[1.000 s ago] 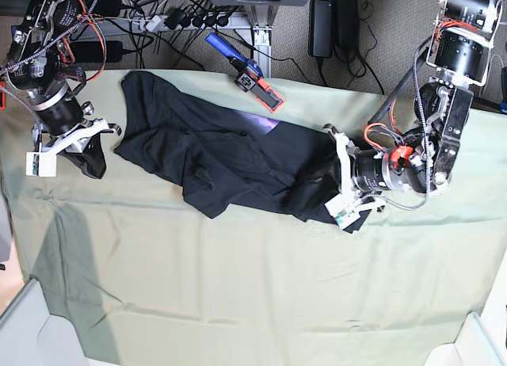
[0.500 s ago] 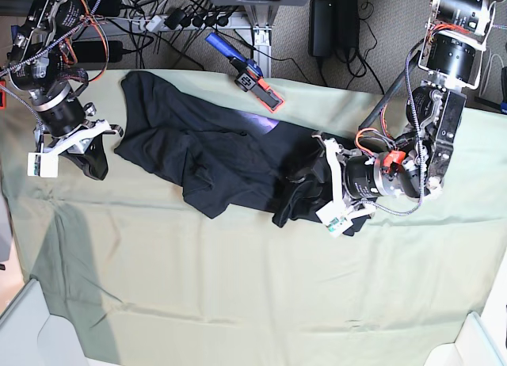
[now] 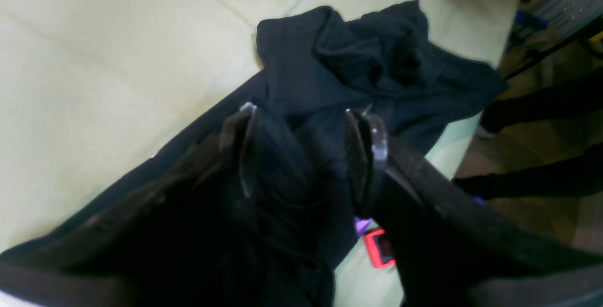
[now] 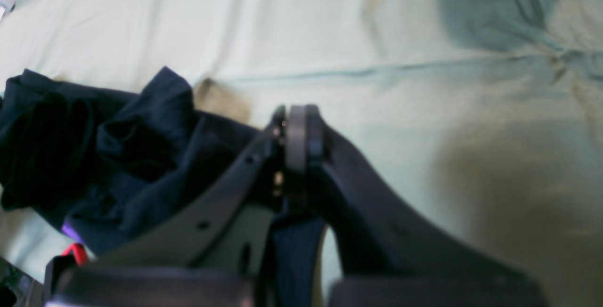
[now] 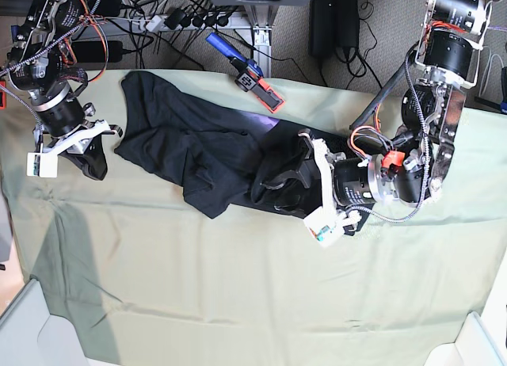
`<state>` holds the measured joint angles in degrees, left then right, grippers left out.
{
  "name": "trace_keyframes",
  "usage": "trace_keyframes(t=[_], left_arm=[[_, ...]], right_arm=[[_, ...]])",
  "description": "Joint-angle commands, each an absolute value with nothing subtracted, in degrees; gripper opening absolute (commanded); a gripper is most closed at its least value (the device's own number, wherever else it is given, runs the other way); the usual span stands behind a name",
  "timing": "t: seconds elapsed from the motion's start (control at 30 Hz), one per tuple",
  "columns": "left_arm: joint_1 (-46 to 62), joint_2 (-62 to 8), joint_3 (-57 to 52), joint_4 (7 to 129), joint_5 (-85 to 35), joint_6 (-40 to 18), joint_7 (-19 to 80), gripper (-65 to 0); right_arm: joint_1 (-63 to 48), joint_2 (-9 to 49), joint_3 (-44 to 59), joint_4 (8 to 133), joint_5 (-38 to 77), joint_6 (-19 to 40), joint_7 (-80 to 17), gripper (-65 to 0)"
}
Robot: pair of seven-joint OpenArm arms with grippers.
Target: Fold the T-shirt properly
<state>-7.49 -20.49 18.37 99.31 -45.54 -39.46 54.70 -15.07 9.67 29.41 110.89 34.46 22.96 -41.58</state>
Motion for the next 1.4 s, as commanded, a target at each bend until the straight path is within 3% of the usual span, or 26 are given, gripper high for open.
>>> trace_keyframes(t=[0.0, 0.07, 0.1, 0.27, 0.43, 0.77, 0.97, 1.23, 1.37], left_arm=[[-8.71, -20.84, 17.98, 100.20, -44.60, -40.00, 53.87, -33.3], [-8.69, -20.86, 17.98, 100.12, -41.06, -40.00, 53.82, -34.9], [-8.69, -21.08, 17.98, 100.09, -39.53, -40.00, 53.82, -38.7], [-8.69, -21.15, 17.98, 99.13, -33.98, -40.00, 52.90, -65.0], [-8.71, -21.15, 17.06, 97.23, -28.10, -40.00, 51.18, -65.0], [-7.27, -20.97, 16.51, 91.24, -27.68, -40.00, 50.57, -65.0], [-6.17, -20.71, 16.53, 91.18, -36.23, -40.00, 50.68, -65.0], [-5.26, -13.17, 16.53, 91.15, -37.74, -40.00, 50.57, -65.0], [-6.66, -12.19, 16.45, 91.15, -32.27, -40.00, 50.70, -65.0]], right_arm=[[-14.63, 10.26, 29.76, 111.72, 34.96, 26.96, -40.07, -65.0], [-14.63, 10.26, 29.76, 111.72, 34.96, 26.96, -40.07, -65.0], [-14.63, 10.26, 29.76, 111.72, 34.96, 26.96, -40.07, -65.0], [-14.66, 10.26, 29.76, 111.72, 34.94, 26.96, -40.10, -65.0], [-14.66, 10.26, 29.76, 111.72, 34.92, 26.98, -40.12, -65.0], [-14.66, 10.28, 29.76, 111.72, 34.92, 26.98, -40.14, -65.0], [-14.66, 10.26, 29.76, 111.72, 34.92, 26.98, -40.12, -65.0], [-14.66, 10.26, 29.76, 111.70, 34.89, 26.98, -40.12, -65.0], [-14.57, 10.26, 32.18, 111.70, 34.96, 26.72, -38.98, -65.0]])
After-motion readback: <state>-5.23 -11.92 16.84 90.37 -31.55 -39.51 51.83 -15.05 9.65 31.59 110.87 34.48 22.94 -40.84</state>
